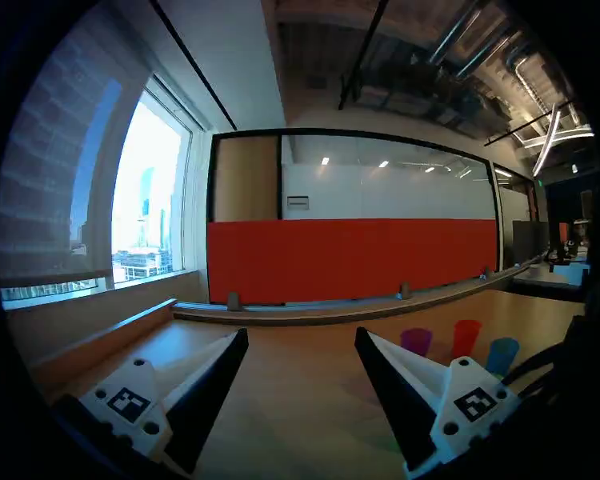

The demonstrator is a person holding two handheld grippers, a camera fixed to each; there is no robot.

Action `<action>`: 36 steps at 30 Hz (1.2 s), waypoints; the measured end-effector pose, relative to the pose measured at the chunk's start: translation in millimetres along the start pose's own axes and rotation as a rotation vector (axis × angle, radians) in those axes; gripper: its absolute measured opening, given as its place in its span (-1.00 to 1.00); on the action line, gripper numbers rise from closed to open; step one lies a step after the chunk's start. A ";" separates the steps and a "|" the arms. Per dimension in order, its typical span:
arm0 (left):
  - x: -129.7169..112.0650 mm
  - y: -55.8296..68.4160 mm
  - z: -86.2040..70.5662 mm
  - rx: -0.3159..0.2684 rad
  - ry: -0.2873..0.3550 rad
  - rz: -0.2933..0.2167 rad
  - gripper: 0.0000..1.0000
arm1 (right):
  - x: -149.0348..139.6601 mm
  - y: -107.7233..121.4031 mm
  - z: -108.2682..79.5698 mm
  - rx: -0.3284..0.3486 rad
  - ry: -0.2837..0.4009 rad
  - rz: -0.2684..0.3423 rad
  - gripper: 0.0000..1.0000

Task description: Pour water

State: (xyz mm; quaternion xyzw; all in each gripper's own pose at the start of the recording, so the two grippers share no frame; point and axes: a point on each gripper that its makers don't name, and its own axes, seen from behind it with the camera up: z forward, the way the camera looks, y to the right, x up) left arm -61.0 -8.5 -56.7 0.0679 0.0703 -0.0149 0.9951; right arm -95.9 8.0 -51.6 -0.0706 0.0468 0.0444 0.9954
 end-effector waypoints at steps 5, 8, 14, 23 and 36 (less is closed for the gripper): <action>-3.6 6.6 1.3 0.014 0.021 -0.004 0.99 | 4.4 8.7 0.6 -0.027 0.008 0.011 0.98; -7.4 9.0 1.3 0.021 0.030 -0.006 0.99 | 7.3 12.8 0.5 -0.040 0.015 0.013 0.98; -23.0 13.0 0.7 0.023 0.027 -0.035 0.99 | 8.3 8.4 0.9 -0.031 -0.002 0.018 0.98; -37.4 17.1 -0.1 0.016 0.037 -0.051 0.99 | 2.8 -7.6 4.5 -0.012 -0.023 -0.005 0.98; -62.7 14.3 4.6 0.042 0.001 -0.035 0.99 | -3.4 -8.9 7.1 -0.023 -0.044 -0.022 0.98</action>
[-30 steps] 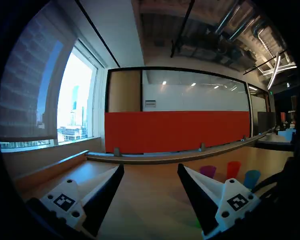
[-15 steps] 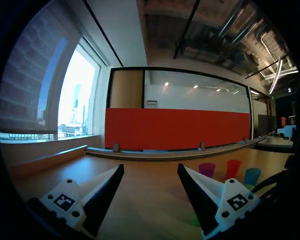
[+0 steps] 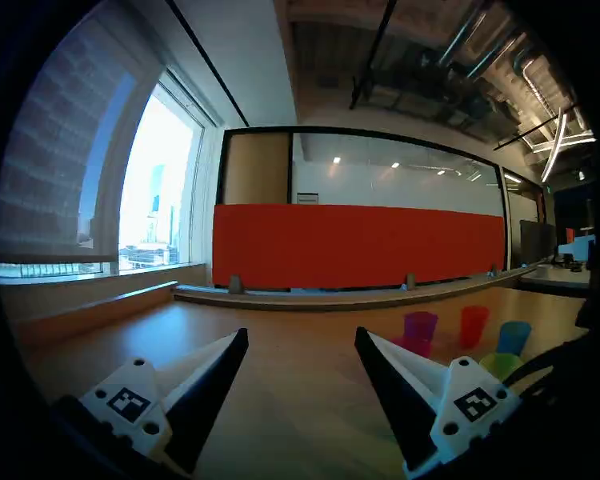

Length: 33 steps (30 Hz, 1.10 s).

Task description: Pour water

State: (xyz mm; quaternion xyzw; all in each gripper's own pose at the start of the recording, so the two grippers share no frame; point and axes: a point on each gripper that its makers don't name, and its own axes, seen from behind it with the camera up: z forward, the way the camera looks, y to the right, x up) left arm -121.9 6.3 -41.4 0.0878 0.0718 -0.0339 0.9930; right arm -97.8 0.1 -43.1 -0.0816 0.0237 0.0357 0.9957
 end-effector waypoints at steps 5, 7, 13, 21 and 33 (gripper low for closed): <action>-5.9 0.0 1.2 0.000 -0.009 -0.003 0.99 | 1.4 1.9 -2.3 -0.004 0.002 -0.006 0.98; -6.9 -0.4 1.4 0.000 -0.011 0.000 0.99 | 1.3 3.0 -2.3 -0.007 0.002 -0.007 0.98; -10.0 -1.6 2.6 0.005 -0.020 0.011 0.99 | 2.0 5.1 -2.6 -0.010 0.003 -0.006 0.97; -15.0 -1.9 4.7 0.006 -0.040 0.020 0.99 | 1.6 8.3 -3.8 -0.015 0.003 -0.011 0.97; -20.2 -1.3 5.5 0.006 -0.062 0.023 0.99 | 3.2 6.1 -7.1 -0.005 0.010 -0.030 0.98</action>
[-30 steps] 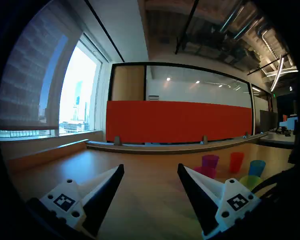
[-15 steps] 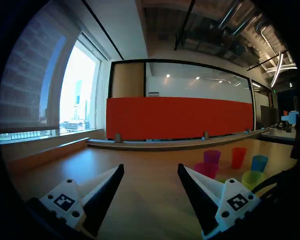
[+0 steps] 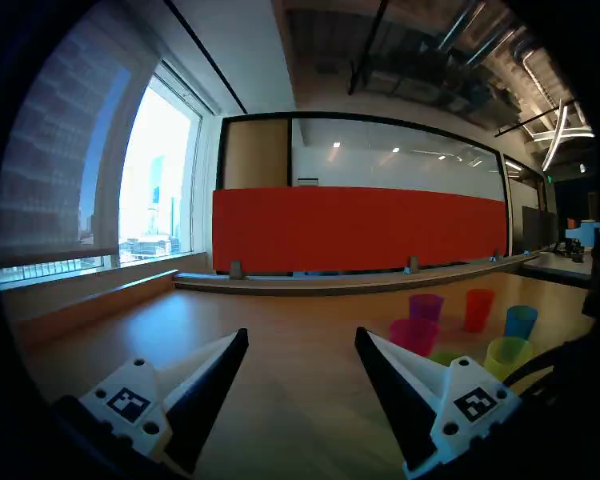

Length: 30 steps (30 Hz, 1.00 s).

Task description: Pour water

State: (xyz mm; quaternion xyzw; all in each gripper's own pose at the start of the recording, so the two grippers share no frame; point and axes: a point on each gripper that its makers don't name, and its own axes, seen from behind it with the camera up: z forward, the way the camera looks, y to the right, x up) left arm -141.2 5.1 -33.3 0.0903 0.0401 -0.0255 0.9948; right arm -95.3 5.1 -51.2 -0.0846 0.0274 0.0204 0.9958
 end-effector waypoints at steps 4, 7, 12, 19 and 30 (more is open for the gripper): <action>0.0 0.3 -0.2 -0.001 -0.001 0.000 0.99 | 2.4 -0.7 -2.5 0.007 0.009 0.010 0.98; 0.0 0.4 -0.3 -0.001 -0.001 0.000 0.99 | 3.8 0.8 -4.4 0.007 0.016 0.014 0.98; 0.0 0.1 -0.4 -0.001 -0.001 0.001 0.99 | 5.9 5.6 -7.7 -0.004 0.031 0.007 0.98; 0.0 0.0 -0.3 -0.001 -0.002 0.002 0.99 | 7.1 13.2 -9.8 -0.021 0.053 -0.020 0.98; 0.0 -0.2 -0.4 -0.001 -0.002 0.002 0.99 | -7.9 3.4 3.1 0.008 0.075 -0.039 0.98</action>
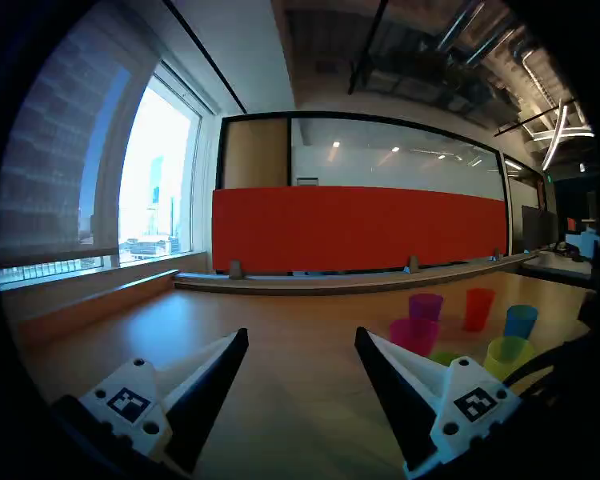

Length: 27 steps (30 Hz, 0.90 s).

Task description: Pour water

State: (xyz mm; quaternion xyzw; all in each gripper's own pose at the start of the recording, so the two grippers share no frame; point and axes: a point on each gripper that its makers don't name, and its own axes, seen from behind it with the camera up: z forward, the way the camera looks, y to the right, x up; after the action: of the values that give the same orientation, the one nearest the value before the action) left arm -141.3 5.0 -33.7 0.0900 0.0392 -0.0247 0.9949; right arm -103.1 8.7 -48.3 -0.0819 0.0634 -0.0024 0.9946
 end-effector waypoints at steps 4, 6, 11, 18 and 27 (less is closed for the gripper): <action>0.0 0.0 0.0 0.000 0.000 0.000 0.99 | -7.3 -7.4 7.9 0.021 0.003 0.030 0.98; 0.1 0.0 0.0 0.000 0.000 0.000 0.99 | -9.7 -10.8 12.0 0.031 0.006 0.041 0.98; 0.1 -0.4 0.3 0.000 0.000 0.000 0.99 | -12.4 -18.0 19.0 0.057 0.024 0.026 0.98; 0.1 -0.1 0.1 0.000 0.000 0.000 0.99 | -18.5 -21.9 15.6 0.060 0.044 -0.004 0.98; -0.1 -0.8 -0.1 0.000 0.000 0.000 0.99 | -37.0 -16.2 14.7 0.051 0.016 0.009 0.98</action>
State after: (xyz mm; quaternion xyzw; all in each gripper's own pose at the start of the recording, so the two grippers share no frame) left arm -141.4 4.2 -33.9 0.0900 0.0393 -0.0247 0.9949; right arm -137.9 -4.3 -26.6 -0.0563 0.0716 0.0001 0.9958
